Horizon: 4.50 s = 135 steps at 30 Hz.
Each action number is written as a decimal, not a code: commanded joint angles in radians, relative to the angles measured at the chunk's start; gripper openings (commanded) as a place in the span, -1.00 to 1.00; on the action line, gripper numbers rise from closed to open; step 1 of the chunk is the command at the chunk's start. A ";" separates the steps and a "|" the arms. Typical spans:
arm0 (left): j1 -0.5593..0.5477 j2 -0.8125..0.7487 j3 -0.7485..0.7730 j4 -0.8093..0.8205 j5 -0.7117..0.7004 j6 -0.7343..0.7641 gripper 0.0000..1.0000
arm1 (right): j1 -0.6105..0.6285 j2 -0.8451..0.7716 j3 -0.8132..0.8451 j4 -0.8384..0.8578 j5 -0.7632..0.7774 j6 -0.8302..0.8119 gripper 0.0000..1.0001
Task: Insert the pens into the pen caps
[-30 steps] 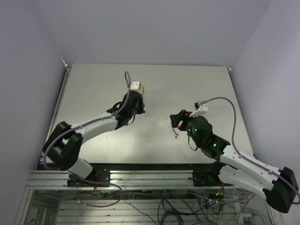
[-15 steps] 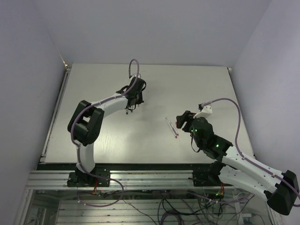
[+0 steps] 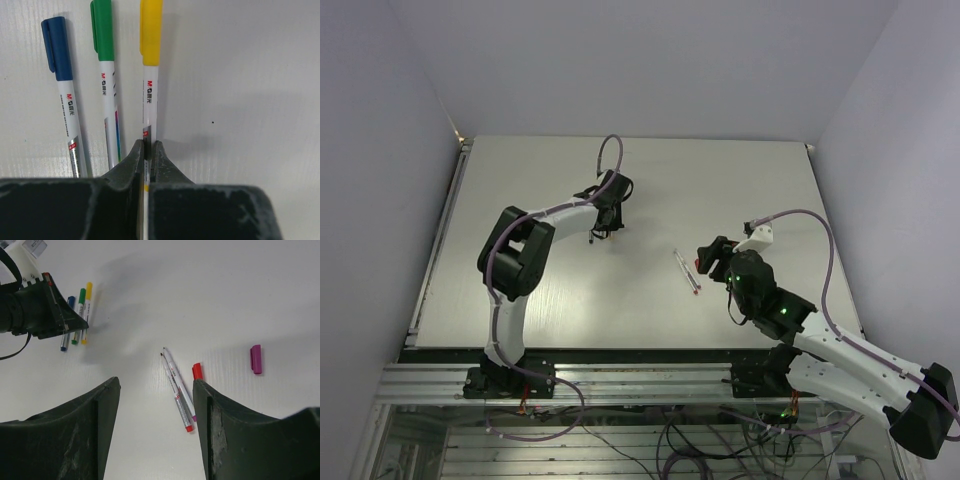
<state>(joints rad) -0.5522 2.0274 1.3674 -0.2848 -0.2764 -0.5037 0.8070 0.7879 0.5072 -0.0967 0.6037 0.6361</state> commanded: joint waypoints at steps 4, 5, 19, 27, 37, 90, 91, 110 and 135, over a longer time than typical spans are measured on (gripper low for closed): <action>0.005 0.048 0.041 -0.036 -0.006 0.004 -0.86 | 0.003 0.011 0.001 0.024 0.006 0.013 0.18; 0.005 0.051 0.044 -0.041 -0.007 0.006 -0.86 | 0.002 0.011 0.000 0.027 0.003 0.013 0.18; 0.006 0.065 0.092 -0.087 -0.015 0.005 -0.58 | 0.003 0.025 -0.017 0.082 -0.020 -0.022 0.18; 0.005 0.051 0.104 -0.101 -0.021 0.000 -0.40 | 0.002 0.040 -0.015 0.097 -0.029 -0.032 0.18; 0.005 -0.009 0.137 -0.123 0.004 0.001 -0.35 | 0.002 0.048 -0.014 0.114 -0.029 -0.048 0.17; -0.473 -0.008 0.075 -0.016 0.120 -0.162 -0.27 | -0.309 -0.067 -0.073 -0.025 -0.192 0.015 -0.05; -0.473 -0.003 0.079 -0.022 0.118 -0.164 -0.27 | -0.309 -0.067 -0.074 -0.025 -0.193 0.017 -0.05; -0.473 0.081 0.157 -0.086 0.088 -0.177 -0.22 | -0.309 -0.086 -0.096 -0.002 -0.213 0.033 -0.07; -0.473 0.168 0.243 -0.257 -0.013 -0.101 -0.27 | -0.309 -0.088 -0.098 0.002 -0.220 0.048 -0.10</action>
<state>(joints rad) -1.0225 2.1601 1.5856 -0.4477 -0.2237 -0.6533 0.5011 0.7128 0.4141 -0.1101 0.3801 0.6708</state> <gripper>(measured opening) 0.378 0.450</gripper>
